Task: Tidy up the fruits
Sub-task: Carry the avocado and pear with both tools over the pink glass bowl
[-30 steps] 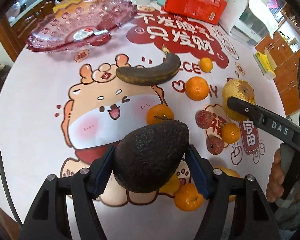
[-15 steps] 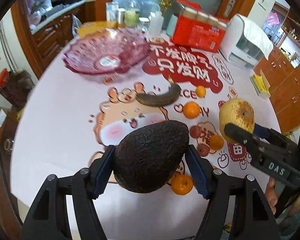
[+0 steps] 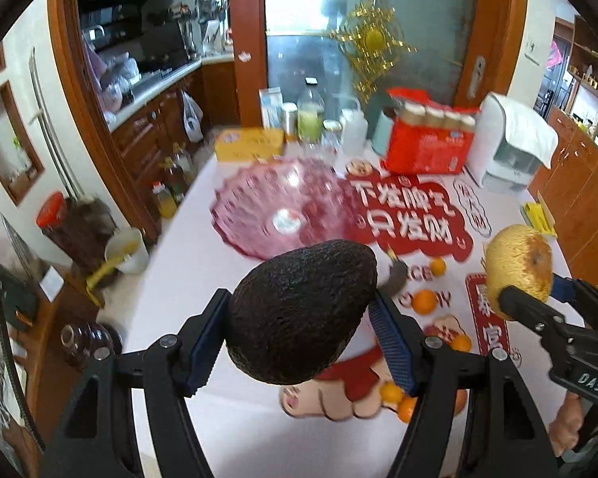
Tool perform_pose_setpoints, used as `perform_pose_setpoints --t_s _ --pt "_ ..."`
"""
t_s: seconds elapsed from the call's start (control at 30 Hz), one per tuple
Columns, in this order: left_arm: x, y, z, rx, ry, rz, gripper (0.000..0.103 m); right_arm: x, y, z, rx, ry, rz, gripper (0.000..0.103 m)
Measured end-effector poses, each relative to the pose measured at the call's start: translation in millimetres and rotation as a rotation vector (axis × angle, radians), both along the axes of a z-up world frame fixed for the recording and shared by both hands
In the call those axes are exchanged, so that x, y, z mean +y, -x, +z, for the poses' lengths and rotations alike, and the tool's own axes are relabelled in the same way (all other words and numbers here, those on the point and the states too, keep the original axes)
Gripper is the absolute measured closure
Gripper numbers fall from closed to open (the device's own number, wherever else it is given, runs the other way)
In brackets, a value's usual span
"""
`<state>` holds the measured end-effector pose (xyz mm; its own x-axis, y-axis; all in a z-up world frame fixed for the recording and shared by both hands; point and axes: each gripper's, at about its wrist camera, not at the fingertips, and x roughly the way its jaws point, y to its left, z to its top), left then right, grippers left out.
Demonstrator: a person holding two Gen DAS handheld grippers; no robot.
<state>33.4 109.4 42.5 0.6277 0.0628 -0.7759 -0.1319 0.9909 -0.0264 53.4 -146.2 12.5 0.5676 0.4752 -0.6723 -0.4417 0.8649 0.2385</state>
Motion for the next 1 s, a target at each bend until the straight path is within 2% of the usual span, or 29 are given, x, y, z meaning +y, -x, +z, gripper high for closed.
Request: perform_pose_setpoints --t_s 0.13,0.33,0.53,0.7,0.87,1.0 --pt "37.8 -20.4 25.7 -0.020 -0.031 -0.019 0.034 25.7 -15.5 28.2 -0.017 -0.024 -0.032 0.034" --pt "94.1 -57.3 47.5 -0.043 -0.073 -0.057 0.034 85.2 -48.9 59.3 -0.040 -0.030 -0.092 0.034" --pt "141.0 -110.7 42.9 -0.055 -0.110 -0.104 0.034 137.8 -88.0 60.4 -0.050 -0.012 -0.165 0.034" --pt "166.9 -162.9 0.3 -0.007 -0.059 -0.156 0.034 175.0 -126.3 22.8 0.021 0.053 -0.203 0.034" --pt "169.8 -205.6 -62.0 0.075 0.008 -0.188 0.034 199.9 -152.5 -29.7 0.081 0.158 -0.202 0.034" --pt "161.5 -238.5 -106.5 0.110 0.046 -0.217 0.034 204.4 -173.5 -78.2 0.141 0.204 -0.203 0.034"
